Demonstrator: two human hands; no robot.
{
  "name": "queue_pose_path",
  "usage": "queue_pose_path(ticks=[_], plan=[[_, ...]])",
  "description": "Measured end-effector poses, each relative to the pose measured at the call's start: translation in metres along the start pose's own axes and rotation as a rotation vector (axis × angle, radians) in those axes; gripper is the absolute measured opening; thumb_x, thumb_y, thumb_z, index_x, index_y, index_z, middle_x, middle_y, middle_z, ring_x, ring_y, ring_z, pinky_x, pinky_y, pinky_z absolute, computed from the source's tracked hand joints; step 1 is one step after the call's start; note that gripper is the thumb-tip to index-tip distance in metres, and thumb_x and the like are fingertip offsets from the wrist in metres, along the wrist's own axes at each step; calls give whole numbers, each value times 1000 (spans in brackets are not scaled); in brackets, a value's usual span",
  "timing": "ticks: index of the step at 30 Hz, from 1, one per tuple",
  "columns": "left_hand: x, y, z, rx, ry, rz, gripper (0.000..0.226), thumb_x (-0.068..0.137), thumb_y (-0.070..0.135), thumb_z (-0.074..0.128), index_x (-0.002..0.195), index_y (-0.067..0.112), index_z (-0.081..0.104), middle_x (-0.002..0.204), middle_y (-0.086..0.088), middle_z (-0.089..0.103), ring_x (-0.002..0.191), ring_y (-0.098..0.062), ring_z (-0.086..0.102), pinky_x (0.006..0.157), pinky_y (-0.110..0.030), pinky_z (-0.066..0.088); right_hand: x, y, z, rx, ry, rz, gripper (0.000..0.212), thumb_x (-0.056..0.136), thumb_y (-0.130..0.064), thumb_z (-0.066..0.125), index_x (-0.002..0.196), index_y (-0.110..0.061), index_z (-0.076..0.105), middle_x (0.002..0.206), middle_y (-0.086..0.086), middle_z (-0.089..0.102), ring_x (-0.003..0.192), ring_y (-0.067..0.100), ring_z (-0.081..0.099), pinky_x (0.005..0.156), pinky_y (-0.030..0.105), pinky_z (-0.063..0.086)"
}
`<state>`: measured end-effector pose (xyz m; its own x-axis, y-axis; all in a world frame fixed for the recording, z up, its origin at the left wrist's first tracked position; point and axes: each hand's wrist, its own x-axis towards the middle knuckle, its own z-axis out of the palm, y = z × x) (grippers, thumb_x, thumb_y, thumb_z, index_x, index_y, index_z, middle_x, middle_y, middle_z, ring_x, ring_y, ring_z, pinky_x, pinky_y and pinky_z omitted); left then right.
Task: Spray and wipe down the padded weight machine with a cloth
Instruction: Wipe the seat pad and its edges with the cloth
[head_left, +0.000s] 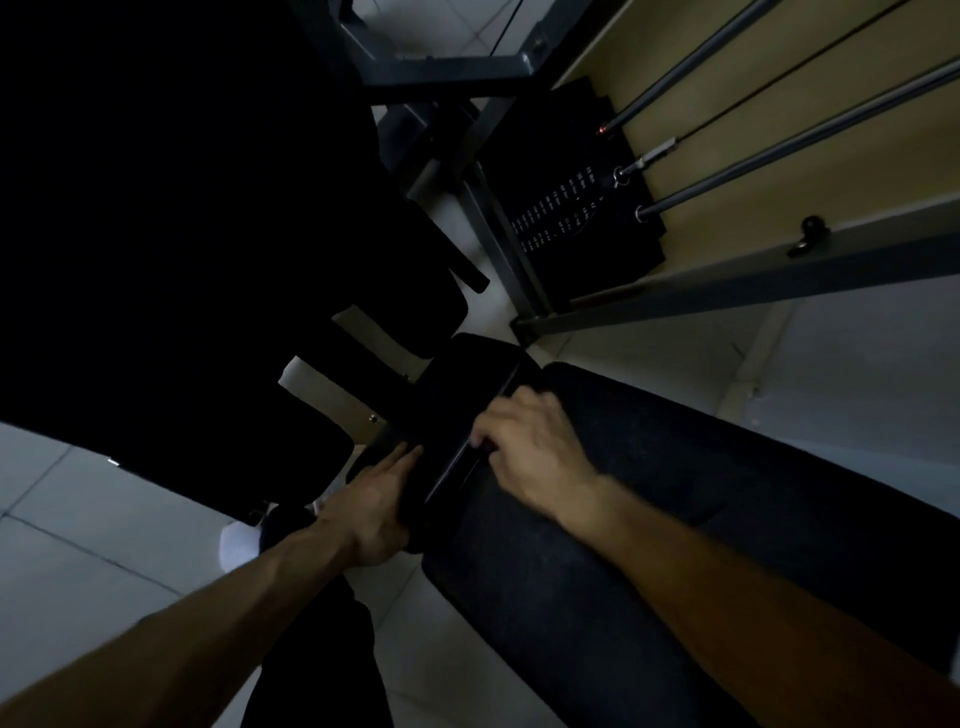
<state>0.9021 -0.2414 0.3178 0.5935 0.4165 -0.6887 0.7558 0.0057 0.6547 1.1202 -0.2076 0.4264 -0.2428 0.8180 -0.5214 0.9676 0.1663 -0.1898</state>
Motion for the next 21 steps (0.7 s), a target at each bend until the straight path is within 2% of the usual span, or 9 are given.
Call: queue_pose_path(ticks=[3,5,7,11,13,17,21], plan=[[0,0,1,1,28,46,106,80,58,65,163,23,9,171,-4,9,156,-25,17,124,-38,24,-26,-44,31,80,-63,-126,29,71,-6,75,95,-22,75,97,-1,69,95,28,56,80,38,35],[-5,-1,4,-10,60,54,107,81,63,65,164,20,13,170,-5,13,156,-22,16,125,-36,21,-40,-66,41,65,-152,-226,28,69,-9,77,93,-22,74,93,-1,67,93,28,56,80,40,41],[-12,-3,11,-13,111,54,96,90,58,63,164,20,15,170,-4,14,156,-22,16,125,-34,21,-35,-57,35,-19,-109,-261,29,68,-9,76,93,-24,74,94,-1,68,92,28,58,79,41,43],[-25,-13,24,-47,173,89,88,94,46,66,163,21,18,170,-5,15,155,-25,19,124,-37,23,3,-2,-13,-231,1,80,29,85,-10,64,105,-30,70,113,-2,67,109,28,53,89,40,34],[-31,-19,32,-101,213,110,85,93,45,67,162,22,22,169,-4,18,154,-24,24,122,-38,27,9,0,-18,-233,12,164,26,89,-11,63,105,-30,70,116,-3,66,112,27,51,94,40,34],[-33,-24,44,-197,298,118,79,94,41,68,160,25,29,168,1,22,151,-24,30,119,-39,33,-14,-33,13,-188,-19,39,26,88,-11,65,105,-30,73,113,-6,65,109,24,51,92,37,36],[-33,-28,55,-224,318,136,76,97,43,64,161,25,28,169,3,21,153,-19,26,120,-34,31,-33,-67,37,-105,-126,-129,24,87,-13,66,104,-27,75,112,-4,66,108,25,50,87,38,35]])
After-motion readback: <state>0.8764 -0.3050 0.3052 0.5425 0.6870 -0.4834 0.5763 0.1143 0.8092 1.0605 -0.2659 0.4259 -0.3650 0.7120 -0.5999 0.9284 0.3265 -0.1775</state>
